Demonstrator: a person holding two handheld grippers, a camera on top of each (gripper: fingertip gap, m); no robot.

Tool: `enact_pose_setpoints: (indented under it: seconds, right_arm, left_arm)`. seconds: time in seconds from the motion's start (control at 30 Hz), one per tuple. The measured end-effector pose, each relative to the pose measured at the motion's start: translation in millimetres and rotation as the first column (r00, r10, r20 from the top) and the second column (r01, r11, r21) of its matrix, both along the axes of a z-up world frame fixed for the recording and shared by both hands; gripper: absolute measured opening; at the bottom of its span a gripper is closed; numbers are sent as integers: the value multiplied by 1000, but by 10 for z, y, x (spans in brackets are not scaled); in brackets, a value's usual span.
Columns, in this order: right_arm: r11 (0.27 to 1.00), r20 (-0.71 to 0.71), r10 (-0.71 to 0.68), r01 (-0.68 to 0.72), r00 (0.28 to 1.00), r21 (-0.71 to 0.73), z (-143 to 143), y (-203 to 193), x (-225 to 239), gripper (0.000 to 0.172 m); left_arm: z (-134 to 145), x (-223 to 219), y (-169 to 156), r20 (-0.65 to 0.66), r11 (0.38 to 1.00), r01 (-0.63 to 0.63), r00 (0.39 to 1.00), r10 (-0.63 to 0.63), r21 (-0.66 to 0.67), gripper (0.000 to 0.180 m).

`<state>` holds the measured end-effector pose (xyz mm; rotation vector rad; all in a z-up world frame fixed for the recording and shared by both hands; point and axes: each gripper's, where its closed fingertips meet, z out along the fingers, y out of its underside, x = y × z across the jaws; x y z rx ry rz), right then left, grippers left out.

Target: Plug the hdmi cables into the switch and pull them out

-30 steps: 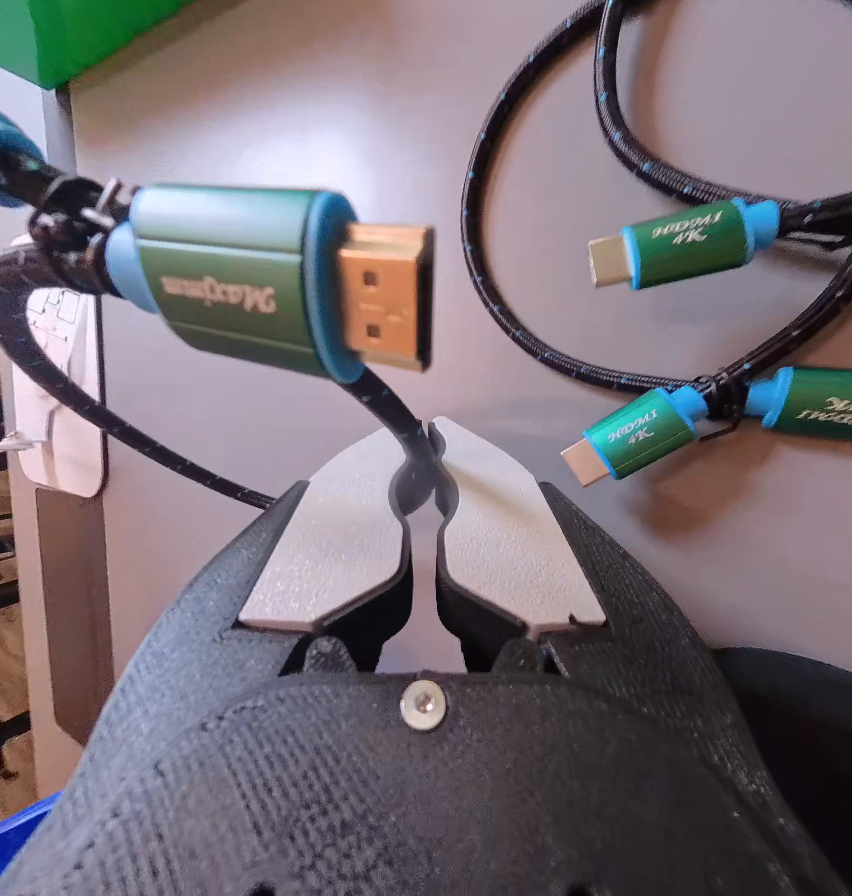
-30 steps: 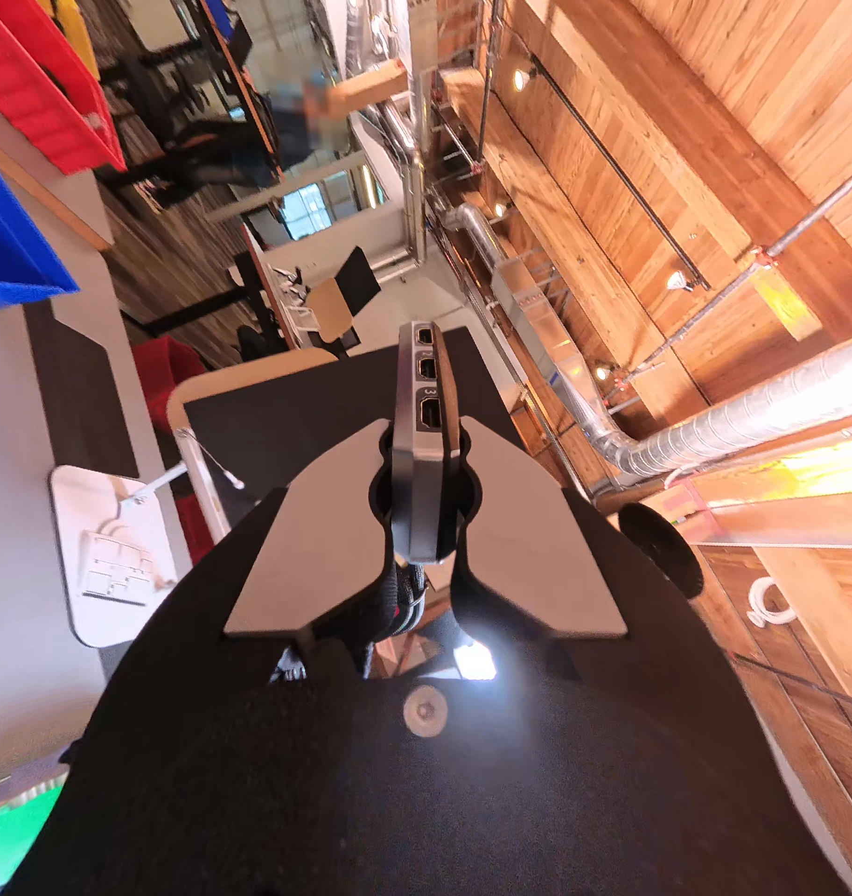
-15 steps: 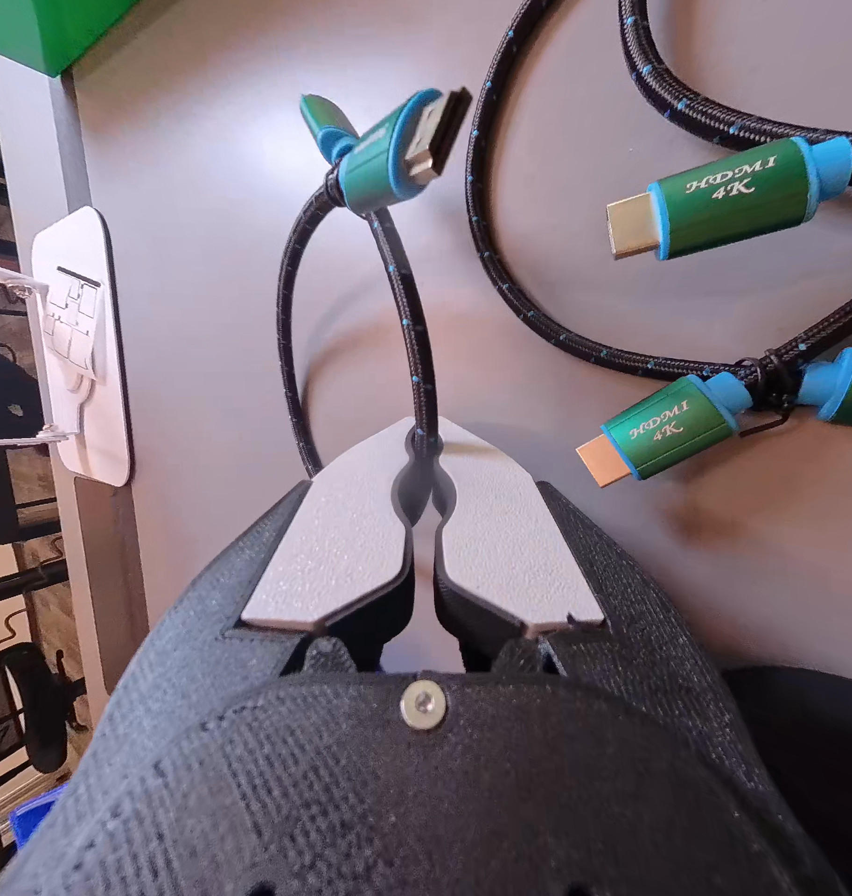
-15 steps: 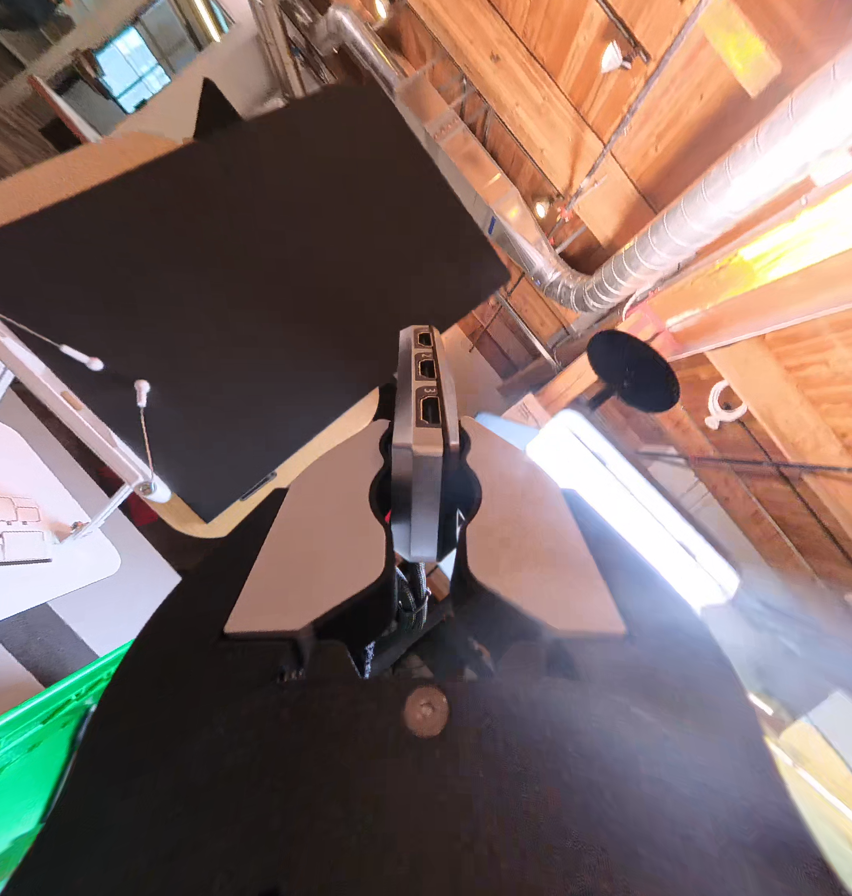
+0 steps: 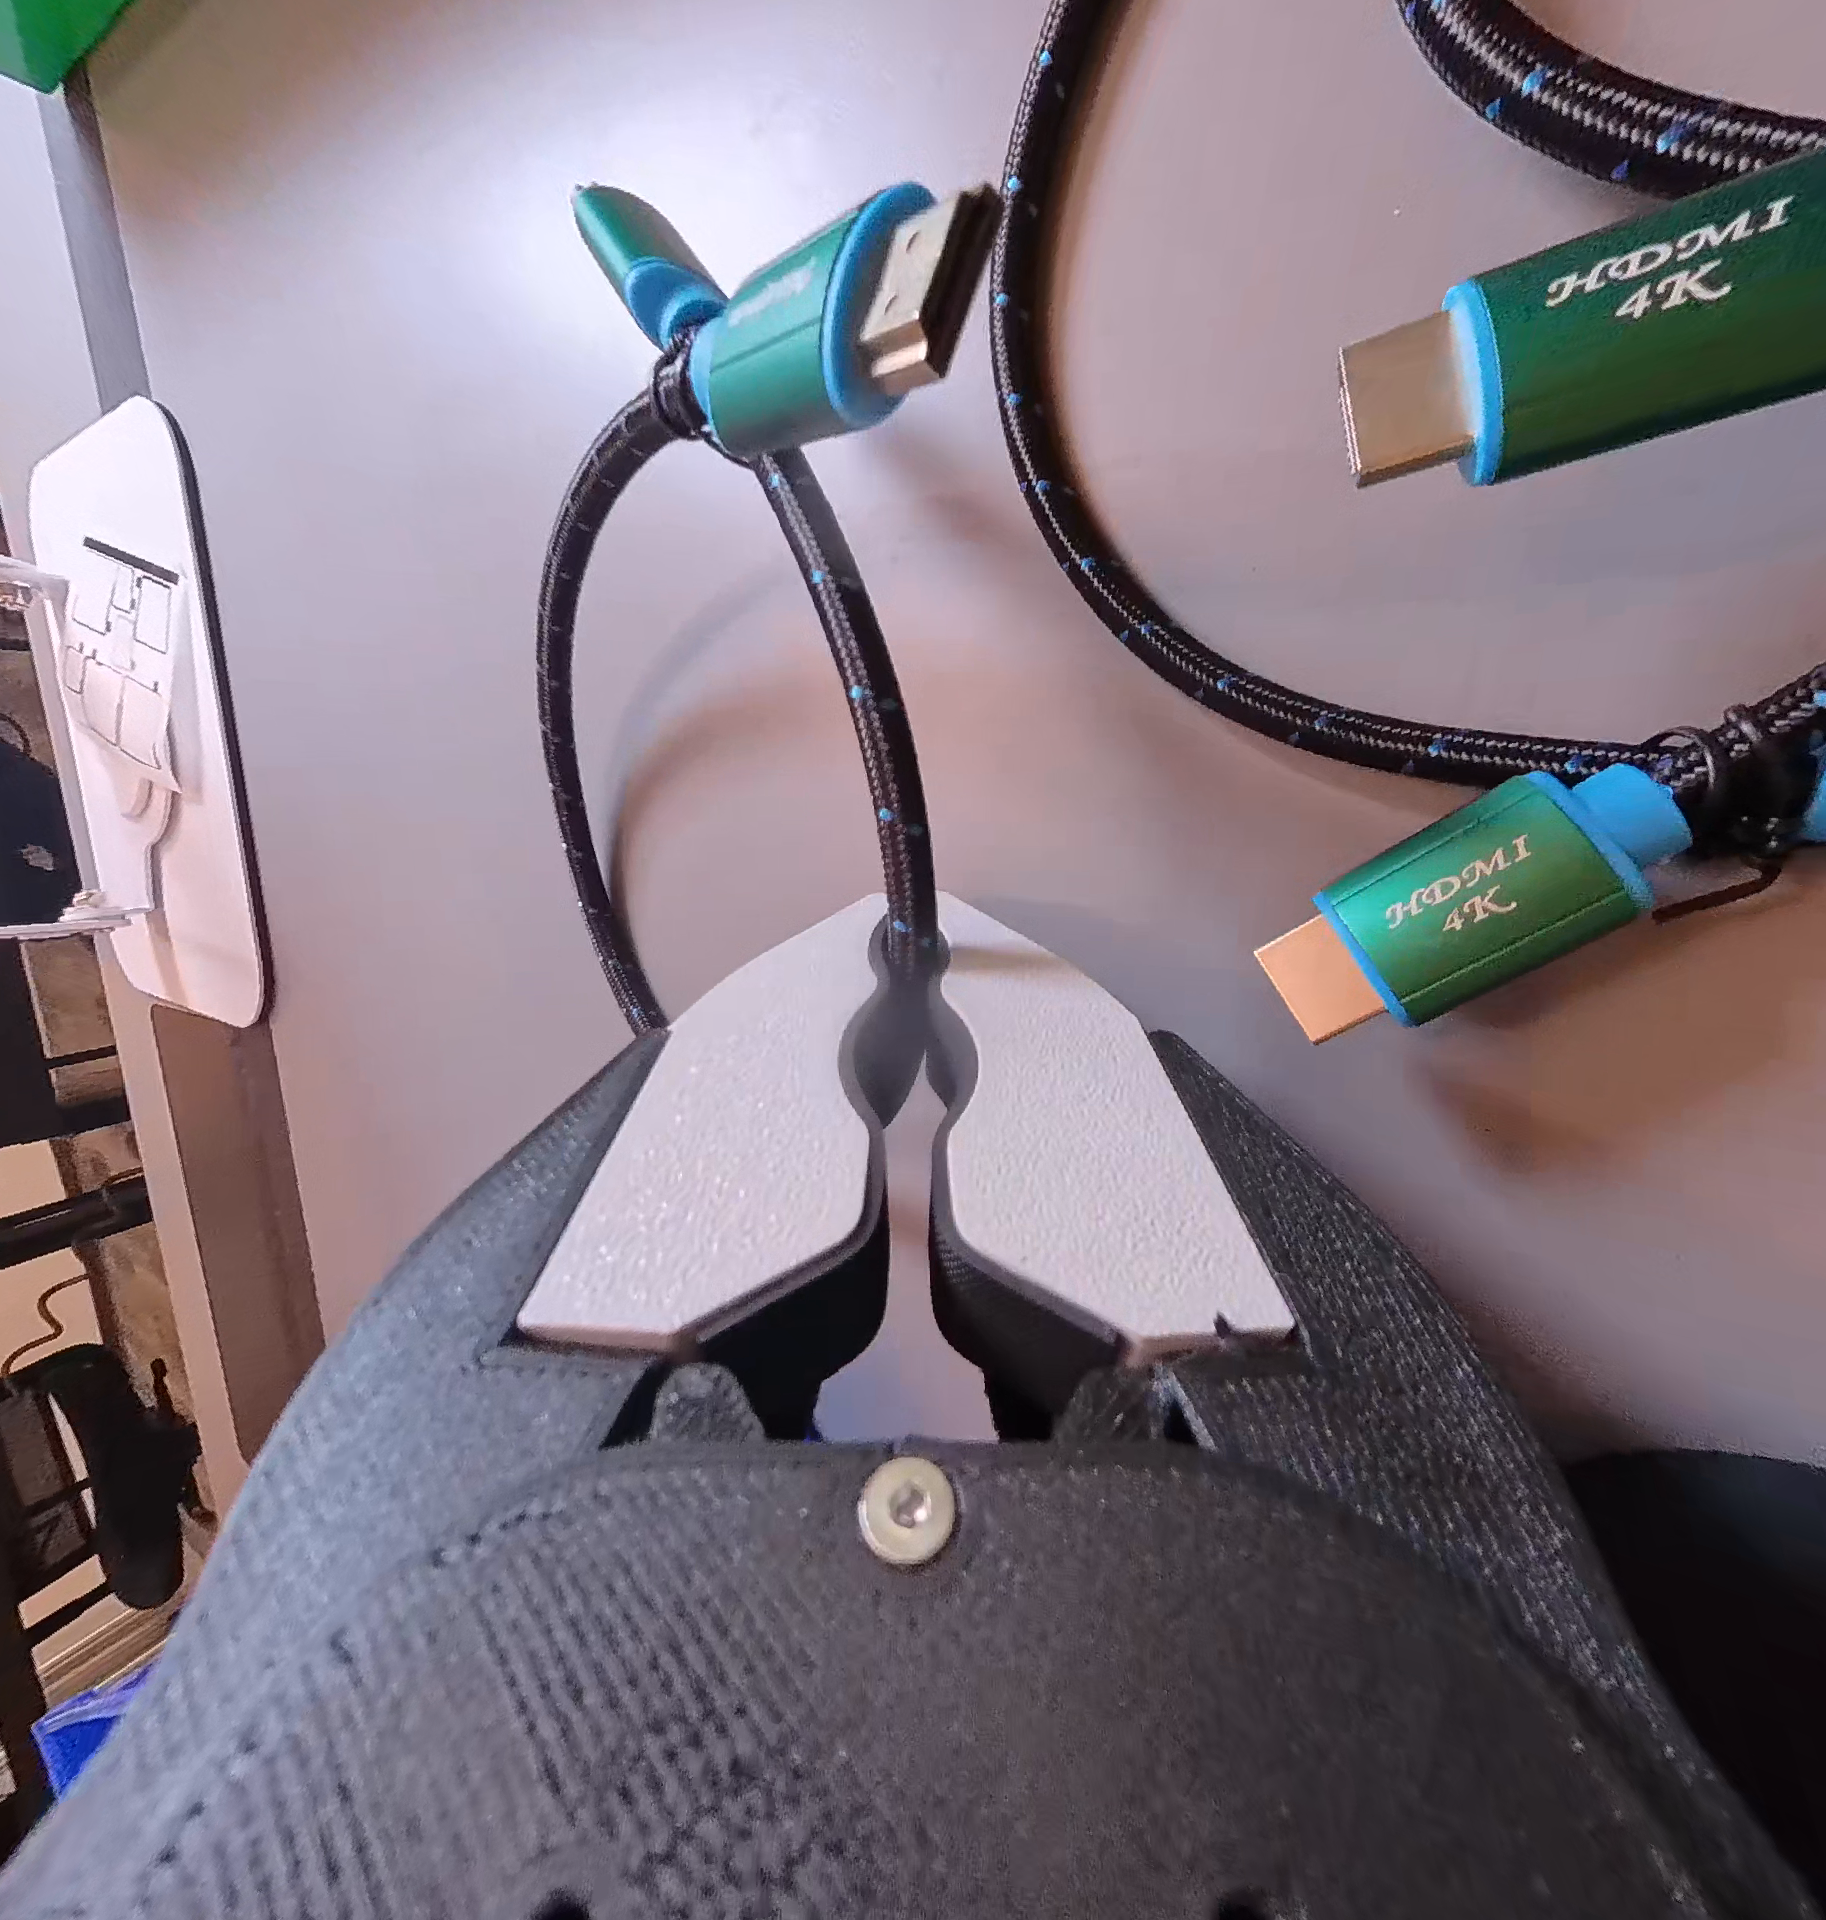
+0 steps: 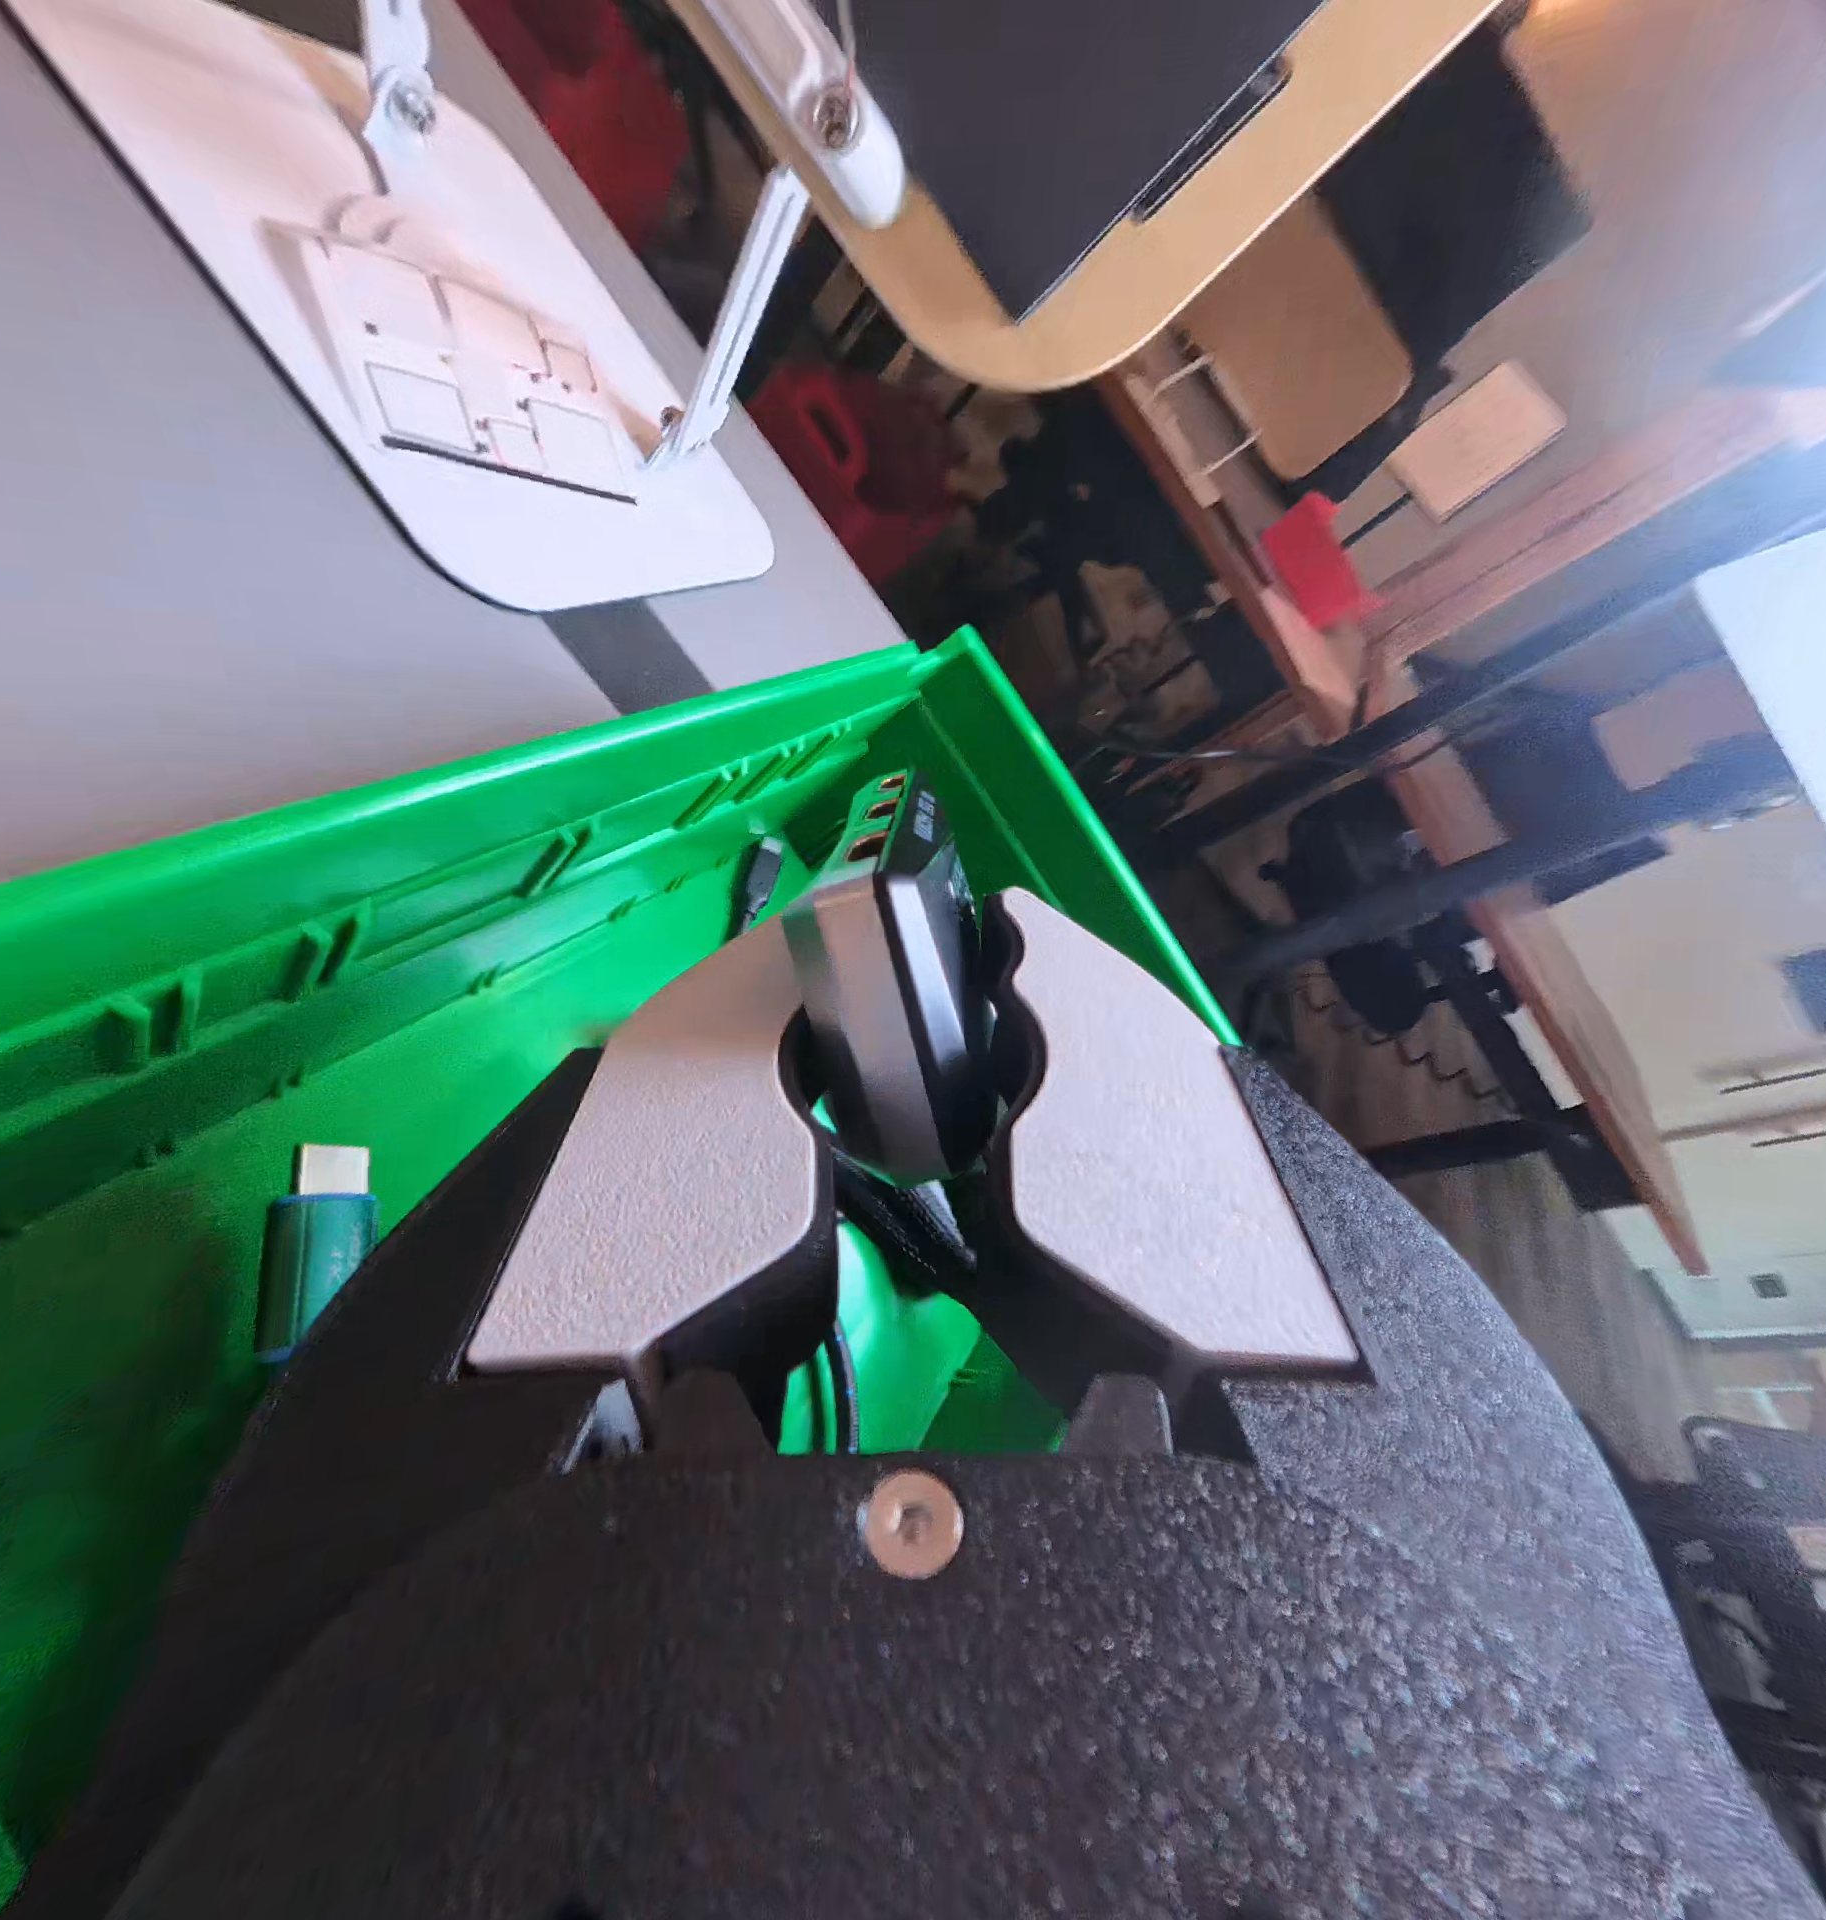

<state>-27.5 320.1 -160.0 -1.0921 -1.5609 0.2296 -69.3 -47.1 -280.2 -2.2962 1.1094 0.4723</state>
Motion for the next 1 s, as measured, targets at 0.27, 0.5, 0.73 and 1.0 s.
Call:
enact_pose_setpoints:
  seconds: [0.27,0.5,0.73,1.0]
  right_arm:
    - [996,360,-91,85,929,33,-365,157,-375,41]
    - [970,203,36,15,979,-242,304,26,-567,57]
    - [945,66,128,-102,990,-312,886,-352,-576,56]
    - [871,123,415,-355,901,-339,689,-1526,-431,55]
  left_arm:
    - [20,-9,-8,-9,1000,0,1000,0,13,1]
    - [25,-44,4,-19,1000,-2,1000,3,26,1]
    - [81,-41,46,-31,998,-3,1000,5,66,1]
    - [225,-35,120,-47,988,2,999,5,153,1]
